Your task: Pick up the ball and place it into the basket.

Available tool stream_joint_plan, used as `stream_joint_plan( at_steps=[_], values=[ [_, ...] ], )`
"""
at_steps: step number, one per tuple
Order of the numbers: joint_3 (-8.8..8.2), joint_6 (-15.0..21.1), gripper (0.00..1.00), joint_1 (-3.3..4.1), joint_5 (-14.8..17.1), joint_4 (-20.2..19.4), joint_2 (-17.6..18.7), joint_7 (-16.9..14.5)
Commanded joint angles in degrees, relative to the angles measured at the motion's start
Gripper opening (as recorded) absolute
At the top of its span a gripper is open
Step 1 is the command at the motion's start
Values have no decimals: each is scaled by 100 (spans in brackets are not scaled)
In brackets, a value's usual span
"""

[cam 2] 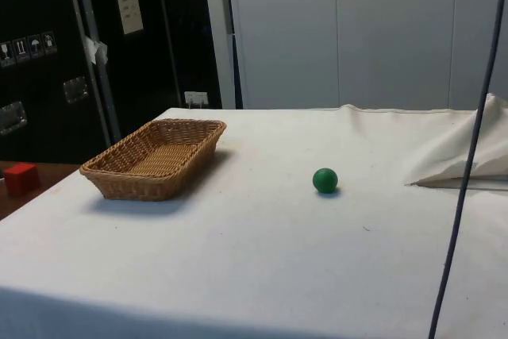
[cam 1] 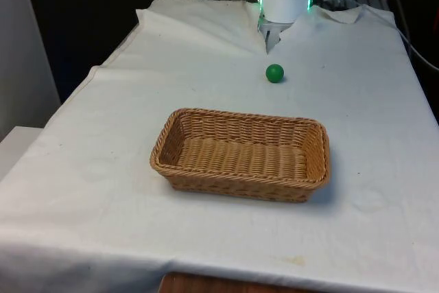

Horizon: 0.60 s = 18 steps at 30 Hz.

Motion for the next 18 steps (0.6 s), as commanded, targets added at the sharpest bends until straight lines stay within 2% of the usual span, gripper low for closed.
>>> stream_joint_plan(
  at_steps=[1, 5, 6, 13, 14, 18],
  values=[
    [6, 63, 100, -6, -109, -120, -109, 23],
    [17, 74, 100, -6, -298, -384, -344, 80],
    [0, 6, 100, 0, -223, -321, -286, 34],
    [29, 115, 100, -11, -613, -865, -745, 195],
    [11, 40, 100, 0, -556, -819, -705, 143],
    [40, 195, 100, -11, -699, -1117, -940, 252]
  ],
)
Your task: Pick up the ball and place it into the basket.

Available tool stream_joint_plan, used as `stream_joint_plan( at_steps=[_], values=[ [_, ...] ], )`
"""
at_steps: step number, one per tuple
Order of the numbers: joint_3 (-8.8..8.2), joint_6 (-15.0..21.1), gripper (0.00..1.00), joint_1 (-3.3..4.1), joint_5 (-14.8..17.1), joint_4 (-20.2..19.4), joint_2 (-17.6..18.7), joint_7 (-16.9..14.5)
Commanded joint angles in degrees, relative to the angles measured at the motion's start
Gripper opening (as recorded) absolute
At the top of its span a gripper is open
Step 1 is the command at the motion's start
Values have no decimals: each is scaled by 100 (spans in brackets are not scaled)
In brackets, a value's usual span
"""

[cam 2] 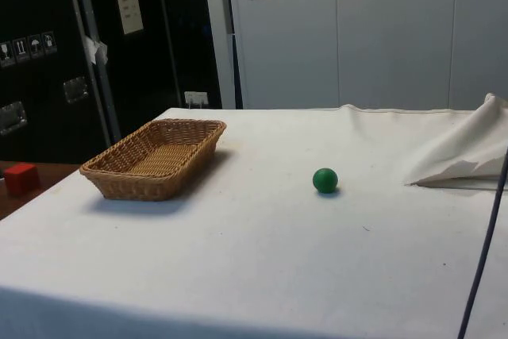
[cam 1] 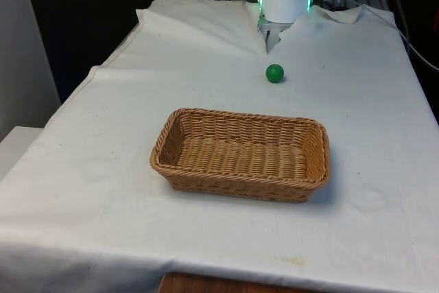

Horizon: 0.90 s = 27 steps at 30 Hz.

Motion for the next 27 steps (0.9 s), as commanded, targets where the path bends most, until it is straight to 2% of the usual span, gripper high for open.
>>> stream_joint_plan(
  at_steps=[1, 3, 4, 5, 11, 12, 13, 18, 19, 20, 21, 26, 27],
  values=[
    [23, 138, 100, -11, -80, -178, -138, 69],
    [17, 223, 100, -17, -97, -332, -235, 86],
    [0, 97, 100, 0, -34, -212, -149, 29],
    [17, 269, 100, -17, -109, -424, -286, 92],
    [-11, 636, 100, -34, -189, -1049, -625, 155],
    [-23, 533, 100, -6, -126, -945, -556, 109],
    [-11, 688, 100, -40, -201, -1140, -670, 160],
    [-46, 957, 100, -57, -275, -1696, -940, 212],
    [-57, 1003, 100, -57, -292, -1788, -980, 223],
    [-74, 917, 100, -23, -235, -1713, -928, 183],
    [-63, 1031, 100, -57, -304, -1862, -1014, 229],
    [-103, 1266, 100, -86, -384, -2372, -1243, 269],
    [-126, 1169, 100, -46, -321, -2298, -1192, 229]
  ],
)
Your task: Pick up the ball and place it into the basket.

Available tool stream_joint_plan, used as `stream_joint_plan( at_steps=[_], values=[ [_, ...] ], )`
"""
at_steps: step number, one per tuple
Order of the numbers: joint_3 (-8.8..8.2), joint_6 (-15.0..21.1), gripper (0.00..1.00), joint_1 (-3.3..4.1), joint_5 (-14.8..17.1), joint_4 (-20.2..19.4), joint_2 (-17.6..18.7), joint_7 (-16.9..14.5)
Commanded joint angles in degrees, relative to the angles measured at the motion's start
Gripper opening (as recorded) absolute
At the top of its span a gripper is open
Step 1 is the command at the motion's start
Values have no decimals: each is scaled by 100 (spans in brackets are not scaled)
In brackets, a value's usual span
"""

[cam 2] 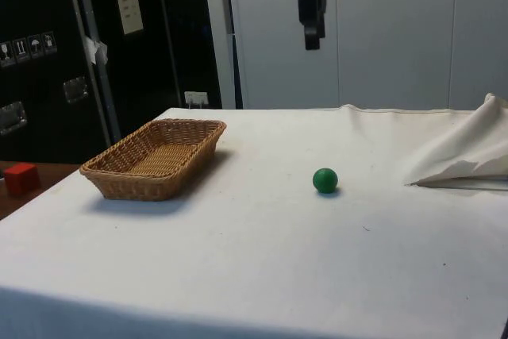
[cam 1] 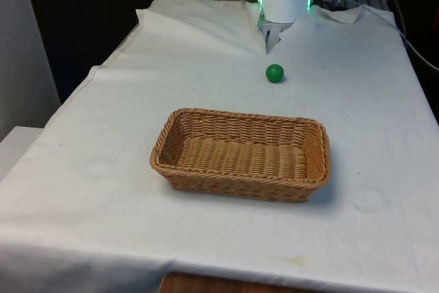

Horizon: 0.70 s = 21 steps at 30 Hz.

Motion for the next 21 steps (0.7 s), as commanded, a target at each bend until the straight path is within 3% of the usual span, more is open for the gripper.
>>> stream_joint_plan(
  at_steps=[1, 7, 8, 9, 16, 17, 18, 21],
  values=[
    [11, 138, 100, -40, -80, -160, -86, 46],
    [-74, 430, 100, -63, -189, -676, -269, 80],
    [-97, 350, 100, -23, -138, -653, -258, 52],
    [-115, 521, 100, -63, -212, -785, -275, 86],
    [-298, 1008, 100, -57, -275, -1089, -183, 40],
    [-286, 894, 100, -29, -229, -1049, -189, 34],
    [-344, 1157, 100, -46, -275, -1157, -126, 34],
    [-395, 1381, 100, -34, -264, -1238, -11, 34]
  ],
)
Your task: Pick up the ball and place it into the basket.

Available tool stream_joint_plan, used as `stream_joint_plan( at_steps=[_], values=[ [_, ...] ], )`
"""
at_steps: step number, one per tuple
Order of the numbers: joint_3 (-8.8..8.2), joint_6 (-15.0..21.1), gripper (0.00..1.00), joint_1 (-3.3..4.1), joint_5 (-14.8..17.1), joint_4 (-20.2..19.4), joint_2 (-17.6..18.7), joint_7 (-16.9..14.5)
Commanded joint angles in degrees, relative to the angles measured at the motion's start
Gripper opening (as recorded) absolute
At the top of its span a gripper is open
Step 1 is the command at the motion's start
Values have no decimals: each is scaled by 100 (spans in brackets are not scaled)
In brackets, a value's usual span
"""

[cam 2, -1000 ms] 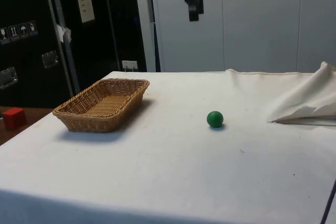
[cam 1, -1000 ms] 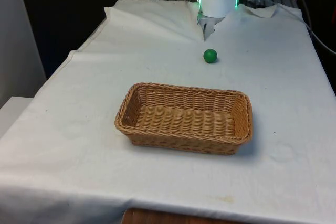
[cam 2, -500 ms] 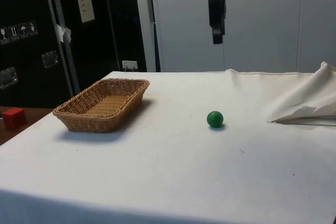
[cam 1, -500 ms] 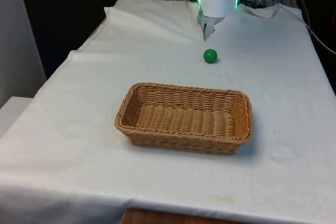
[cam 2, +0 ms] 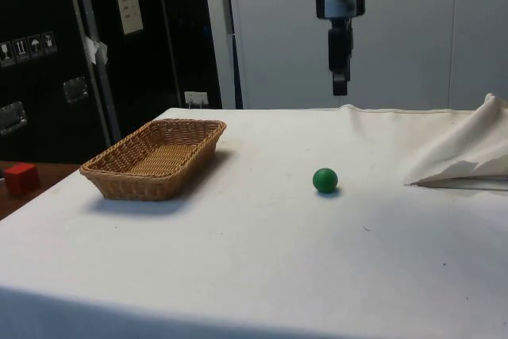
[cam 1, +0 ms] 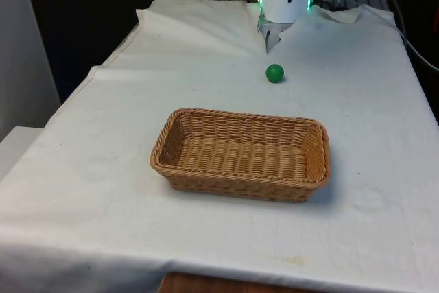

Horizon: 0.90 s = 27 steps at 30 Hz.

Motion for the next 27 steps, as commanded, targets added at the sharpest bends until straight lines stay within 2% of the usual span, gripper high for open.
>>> stream_joint_plan(
  at_steps=[1, 3, 5, 6, 9, 11, 12, 13, 19, 20, 21, 22, 27],
  values=[
    [-11, 195, 100, -6, -23, -57, 74, 23],
    [-11, 407, 100, 17, 6, -109, 241, 52],
    [-17, 315, 100, 6, 0, -92, 206, 11],
    [11, 544, 100, 63, 46, -120, 378, 92],
    [57, 773, 100, 120, 132, -126, 613, 138],
    [138, 991, 100, 155, 246, -103, 877, 172],
    [149, 963, 100, 109, 218, -120, 848, 132],
    [166, 1071, 100, 166, 281, -92, 968, 183],
    [407, 1518, 100, 241, 584, 52, 1627, 241],
    [441, 1581, 100, 246, 630, 80, 1725, 246],
    [424, 1490, 100, 195, 567, 52, 1621, 201],
    [481, 1633, 100, 246, 676, 103, 1816, 252],
    [556, 2028, 100, 223, 814, 120, 2275, 195]
  ],
)
